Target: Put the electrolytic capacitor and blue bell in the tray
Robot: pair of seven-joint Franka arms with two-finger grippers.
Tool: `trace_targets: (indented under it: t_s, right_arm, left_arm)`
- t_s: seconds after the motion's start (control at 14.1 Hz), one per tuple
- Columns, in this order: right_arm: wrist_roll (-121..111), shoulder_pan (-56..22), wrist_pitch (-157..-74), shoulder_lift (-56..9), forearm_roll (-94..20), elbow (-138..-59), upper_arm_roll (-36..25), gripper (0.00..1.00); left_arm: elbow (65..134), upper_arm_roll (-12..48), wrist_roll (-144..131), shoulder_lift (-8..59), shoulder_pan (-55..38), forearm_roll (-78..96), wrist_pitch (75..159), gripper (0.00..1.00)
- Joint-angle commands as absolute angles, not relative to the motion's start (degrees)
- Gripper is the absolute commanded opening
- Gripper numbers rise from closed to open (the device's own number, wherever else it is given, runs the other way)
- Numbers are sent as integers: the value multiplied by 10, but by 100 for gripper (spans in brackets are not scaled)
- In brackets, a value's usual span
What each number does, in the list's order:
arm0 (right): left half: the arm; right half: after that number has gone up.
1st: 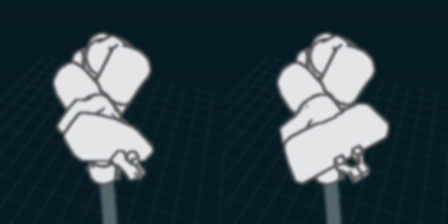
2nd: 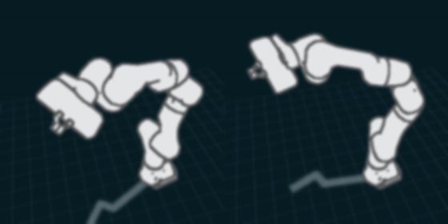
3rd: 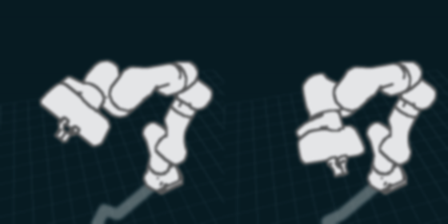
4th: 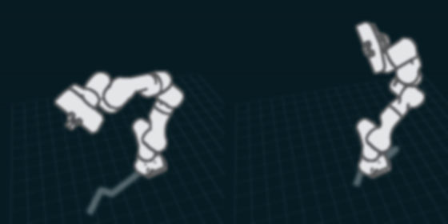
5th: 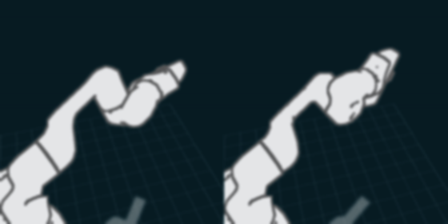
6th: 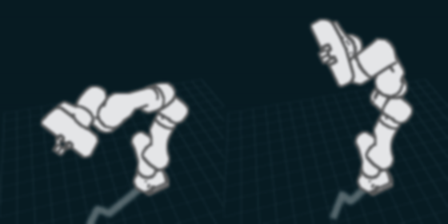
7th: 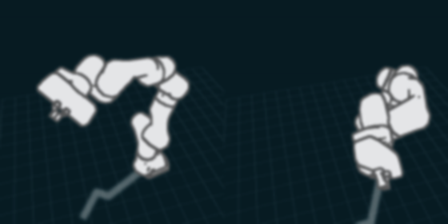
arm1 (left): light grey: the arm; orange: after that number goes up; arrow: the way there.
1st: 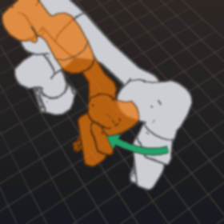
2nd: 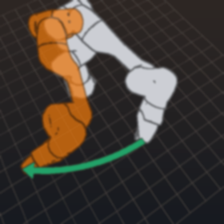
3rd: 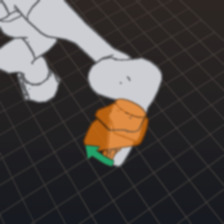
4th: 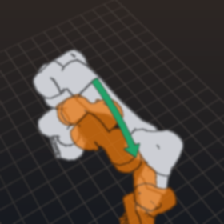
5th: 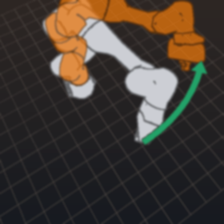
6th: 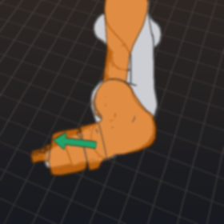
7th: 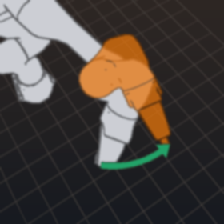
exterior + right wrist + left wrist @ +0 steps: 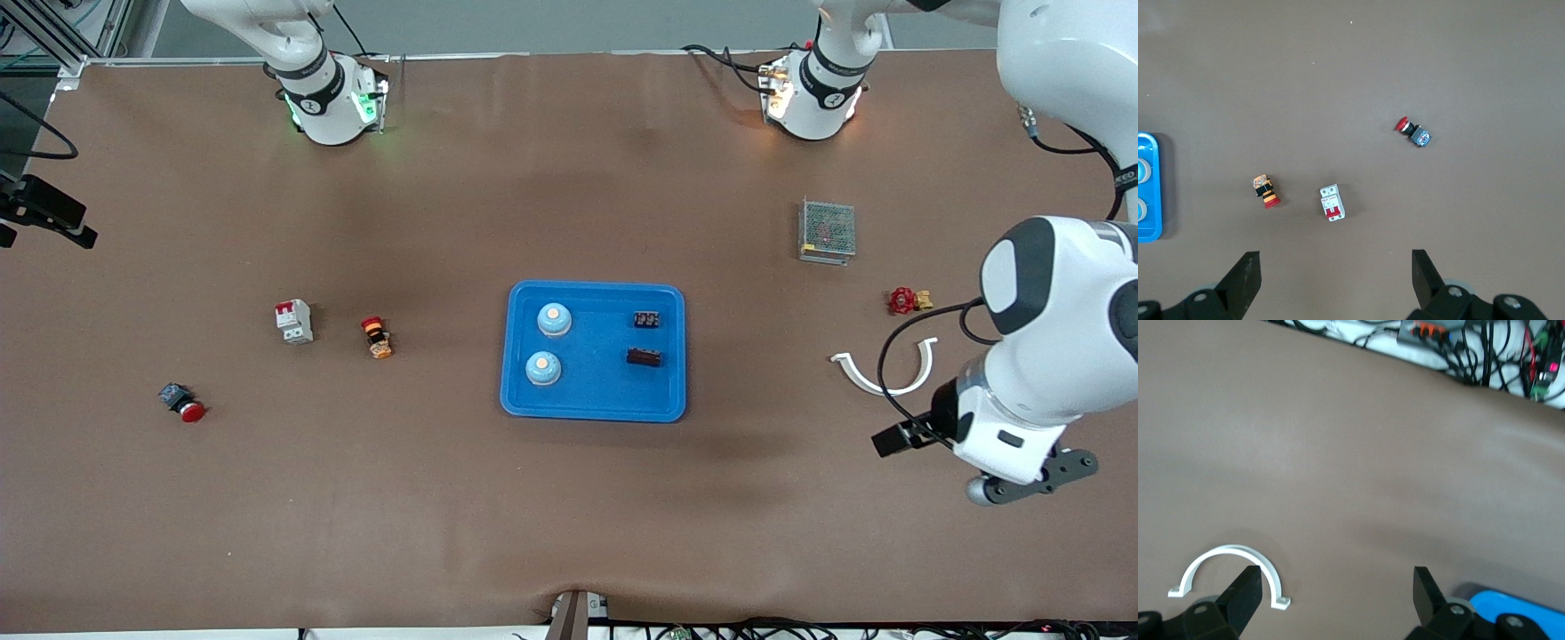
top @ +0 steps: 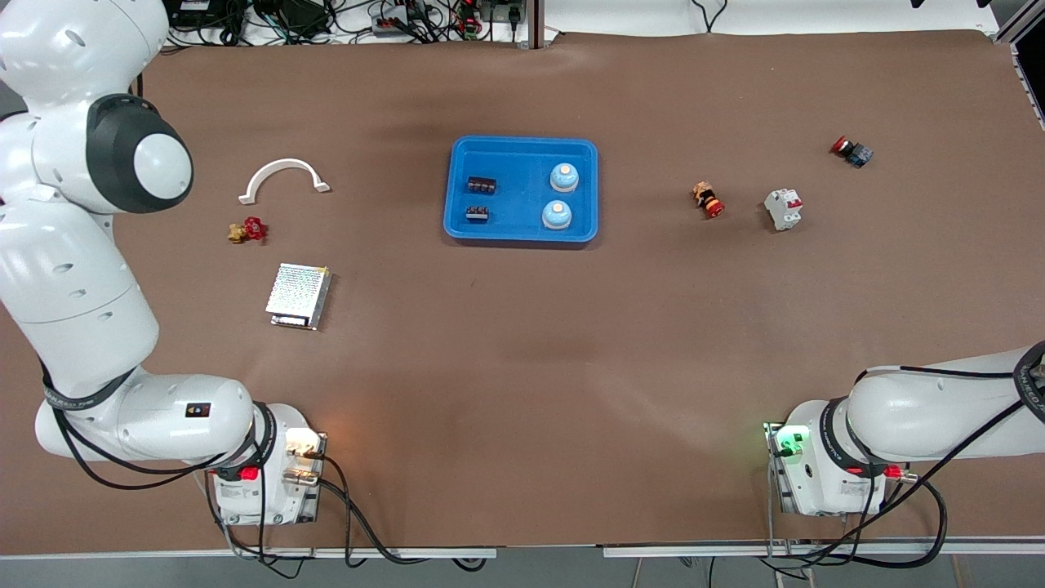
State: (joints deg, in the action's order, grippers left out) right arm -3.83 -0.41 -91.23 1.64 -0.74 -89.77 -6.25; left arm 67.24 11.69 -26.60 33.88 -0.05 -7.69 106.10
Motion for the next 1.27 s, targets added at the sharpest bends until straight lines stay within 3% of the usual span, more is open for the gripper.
trace_targets:
  t_s: [0.0, 0.21, 0.42, 0.71, 1.06, 1.2]
  right_arm:
    - [-42, 4, -908, 11, -7, -887, -56, 100]
    - [-42, 4, -908, 11, -7, -887, -56, 100]
    - [-42, 3, -908, 11, -7, -887, -56, 100]
    - [-42, 3, -908, 11, -6, -887, -56, 100]
    - [-42, 3, -908, 11, -6, -887, -56, 100]
    - [-43, 3, -908, 11, -6, -887, -56, 100]
  left_arm:
    - [778, 110, -243, 260, 6, -75, 1087, 100]
    - [847, 106, -157, 208, 8, -57, 1131, 100]
    - [880, 58, -97, 162, -3, -19, 1126, 100]
    - [960, -88, 3, 82, -94, 37, 1119, 100]
    - [987, -92, 4, 45, -97, 37, 1094, 100]
    - [988, -68, 2, 37, -73, 37, 1088, 100]
